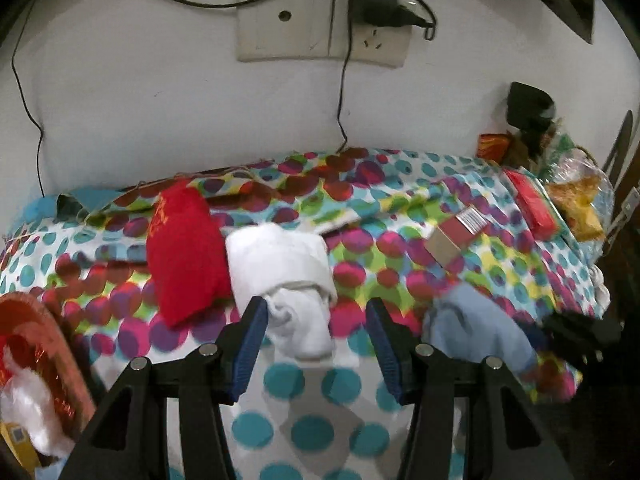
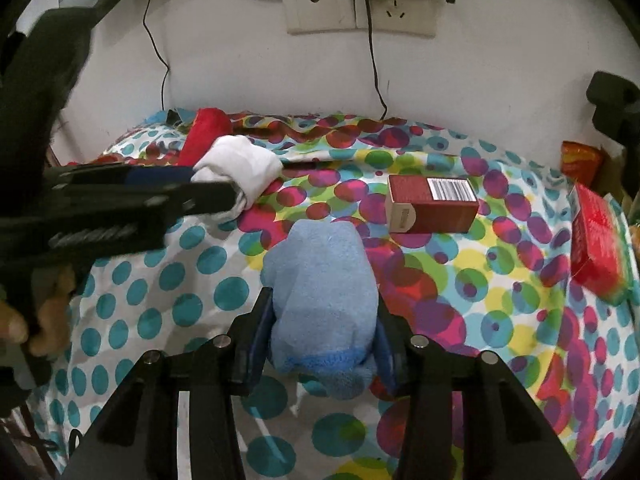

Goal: Organize objects
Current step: 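Grasp the white sock with the left tool while the right tool holds the blue sock, then carry the white sock onto the red tray and open the left tool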

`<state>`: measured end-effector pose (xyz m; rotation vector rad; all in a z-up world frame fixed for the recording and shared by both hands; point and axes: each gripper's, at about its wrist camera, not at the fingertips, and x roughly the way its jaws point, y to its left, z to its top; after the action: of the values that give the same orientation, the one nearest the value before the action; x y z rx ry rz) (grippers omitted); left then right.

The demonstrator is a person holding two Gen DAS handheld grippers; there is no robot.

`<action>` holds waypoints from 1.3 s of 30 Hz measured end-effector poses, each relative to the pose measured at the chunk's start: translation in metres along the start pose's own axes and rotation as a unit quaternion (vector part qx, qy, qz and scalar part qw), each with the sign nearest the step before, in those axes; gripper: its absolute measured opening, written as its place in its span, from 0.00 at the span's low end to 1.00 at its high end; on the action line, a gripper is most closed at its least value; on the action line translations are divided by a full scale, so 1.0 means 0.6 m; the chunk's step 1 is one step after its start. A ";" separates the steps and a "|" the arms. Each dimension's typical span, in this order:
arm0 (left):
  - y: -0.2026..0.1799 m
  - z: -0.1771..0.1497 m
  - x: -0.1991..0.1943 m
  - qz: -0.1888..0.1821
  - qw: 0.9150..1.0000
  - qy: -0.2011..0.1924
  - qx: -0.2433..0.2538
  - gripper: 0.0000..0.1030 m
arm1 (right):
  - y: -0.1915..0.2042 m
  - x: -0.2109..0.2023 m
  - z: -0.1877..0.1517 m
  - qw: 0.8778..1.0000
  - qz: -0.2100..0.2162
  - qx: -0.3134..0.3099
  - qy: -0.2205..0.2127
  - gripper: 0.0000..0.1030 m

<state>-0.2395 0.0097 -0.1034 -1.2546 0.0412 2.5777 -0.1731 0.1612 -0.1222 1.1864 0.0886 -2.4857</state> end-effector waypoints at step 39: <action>-0.048 -0.081 -0.045 0.055 0.997 -0.041 0.034 0.23 | 0.018 0.009 -0.003 0.999 -0.038 -0.031 0.019 0.49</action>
<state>-0.1791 0.0240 -0.1101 -1.1525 0.1858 2.6946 -0.1712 0.1500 -0.1262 1.2255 0.2218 -2.5063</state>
